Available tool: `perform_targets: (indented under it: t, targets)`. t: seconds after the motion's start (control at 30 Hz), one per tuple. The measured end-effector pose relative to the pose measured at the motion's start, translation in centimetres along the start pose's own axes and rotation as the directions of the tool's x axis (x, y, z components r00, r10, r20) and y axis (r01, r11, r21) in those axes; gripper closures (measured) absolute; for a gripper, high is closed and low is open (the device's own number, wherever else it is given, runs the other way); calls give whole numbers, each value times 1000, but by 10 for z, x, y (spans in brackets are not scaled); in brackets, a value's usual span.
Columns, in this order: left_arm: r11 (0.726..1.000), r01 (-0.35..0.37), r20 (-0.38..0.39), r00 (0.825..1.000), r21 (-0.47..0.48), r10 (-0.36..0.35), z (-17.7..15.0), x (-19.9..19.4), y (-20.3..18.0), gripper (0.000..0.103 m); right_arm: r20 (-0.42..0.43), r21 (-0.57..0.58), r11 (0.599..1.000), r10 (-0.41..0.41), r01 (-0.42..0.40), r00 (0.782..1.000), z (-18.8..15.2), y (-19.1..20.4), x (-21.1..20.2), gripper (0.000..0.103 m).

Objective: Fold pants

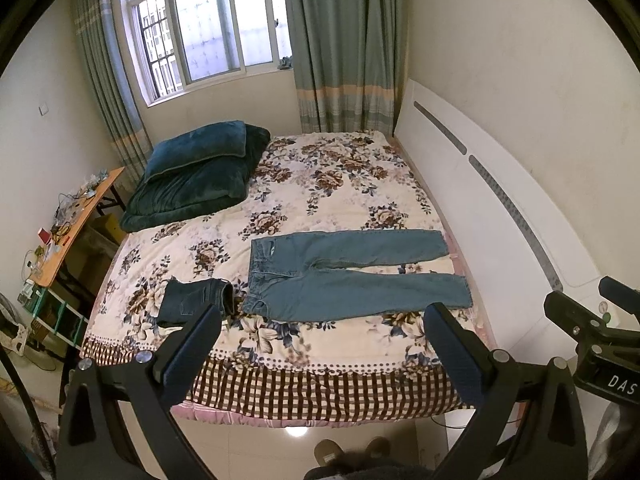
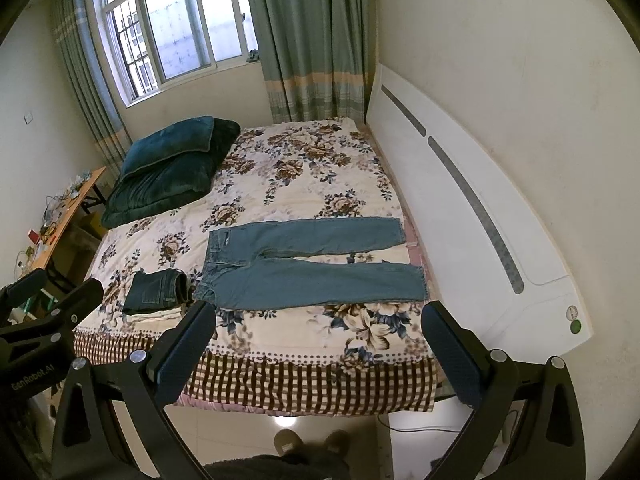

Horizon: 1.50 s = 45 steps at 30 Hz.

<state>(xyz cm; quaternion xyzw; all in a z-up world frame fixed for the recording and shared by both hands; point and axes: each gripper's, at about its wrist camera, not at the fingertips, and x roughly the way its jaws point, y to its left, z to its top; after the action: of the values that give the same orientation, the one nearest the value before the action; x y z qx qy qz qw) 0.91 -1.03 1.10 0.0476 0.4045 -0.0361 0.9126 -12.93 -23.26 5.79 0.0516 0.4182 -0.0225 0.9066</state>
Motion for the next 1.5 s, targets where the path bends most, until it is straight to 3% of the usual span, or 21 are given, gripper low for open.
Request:
perform_targets:
  t: [1.5]
  targets:
    - [1000,-1,18,1000,-24,1,-2,5,1,0,3,-3,1000,-7,7,1000,4,-10,-1,0]
